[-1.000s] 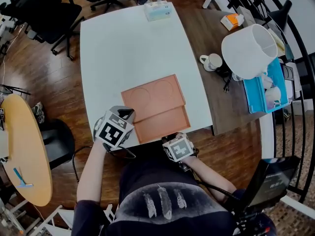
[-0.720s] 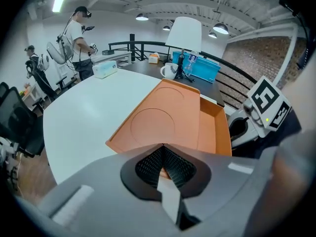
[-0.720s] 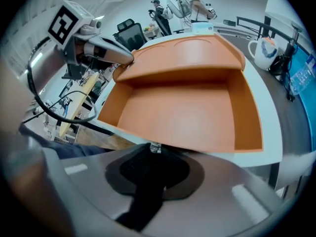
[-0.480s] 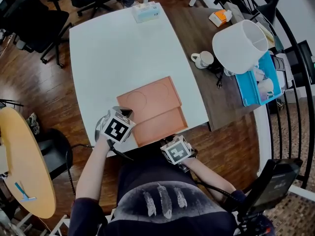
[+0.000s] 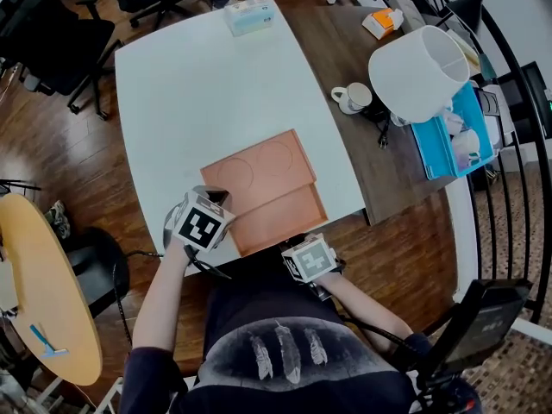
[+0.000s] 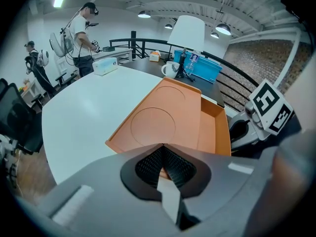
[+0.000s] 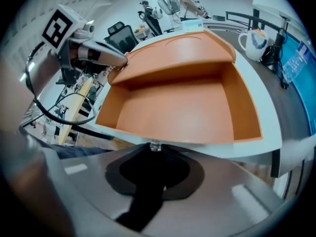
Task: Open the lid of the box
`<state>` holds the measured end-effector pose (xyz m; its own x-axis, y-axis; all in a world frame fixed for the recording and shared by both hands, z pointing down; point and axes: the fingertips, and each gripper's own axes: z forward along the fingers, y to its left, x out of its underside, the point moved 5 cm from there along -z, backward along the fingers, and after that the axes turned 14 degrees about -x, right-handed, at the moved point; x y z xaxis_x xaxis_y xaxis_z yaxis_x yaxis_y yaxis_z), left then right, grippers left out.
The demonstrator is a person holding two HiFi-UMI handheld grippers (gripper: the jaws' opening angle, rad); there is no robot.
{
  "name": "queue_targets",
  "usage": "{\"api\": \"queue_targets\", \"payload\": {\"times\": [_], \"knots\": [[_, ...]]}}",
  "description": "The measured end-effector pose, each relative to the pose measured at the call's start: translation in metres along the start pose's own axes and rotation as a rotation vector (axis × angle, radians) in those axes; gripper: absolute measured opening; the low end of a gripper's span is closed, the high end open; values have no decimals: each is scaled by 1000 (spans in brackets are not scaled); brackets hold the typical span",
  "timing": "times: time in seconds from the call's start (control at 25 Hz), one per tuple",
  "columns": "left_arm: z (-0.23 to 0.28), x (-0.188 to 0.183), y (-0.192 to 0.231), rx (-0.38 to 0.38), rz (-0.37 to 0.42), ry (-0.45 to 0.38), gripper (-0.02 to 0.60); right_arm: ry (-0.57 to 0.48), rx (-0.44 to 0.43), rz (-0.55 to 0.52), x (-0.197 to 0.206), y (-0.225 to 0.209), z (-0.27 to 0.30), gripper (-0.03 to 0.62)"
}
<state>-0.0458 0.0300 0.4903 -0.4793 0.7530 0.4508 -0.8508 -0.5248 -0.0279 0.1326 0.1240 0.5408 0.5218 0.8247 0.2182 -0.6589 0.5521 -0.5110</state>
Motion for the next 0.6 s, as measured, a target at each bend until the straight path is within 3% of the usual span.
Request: {"api": "queue_targets", "payload": {"times": [0.28,0.4,0.44,0.48,0.6], "knots": [[3,-2,3,-28,8,-10,17,125,76,-191,0,5,5,64],[1,-3,5,-15,6,-19,17,248,102,-297,6,4,9,52],[1,-3,5,-12,7,-21,17,298,95,-297,14,1,12,2],[2,-3,5,-9,8,-20,17,301,78,-257,22,-2,14,2],[2,-3,5,-4,16,-24,17,88,-18,-45,24,1,4,3]]}}
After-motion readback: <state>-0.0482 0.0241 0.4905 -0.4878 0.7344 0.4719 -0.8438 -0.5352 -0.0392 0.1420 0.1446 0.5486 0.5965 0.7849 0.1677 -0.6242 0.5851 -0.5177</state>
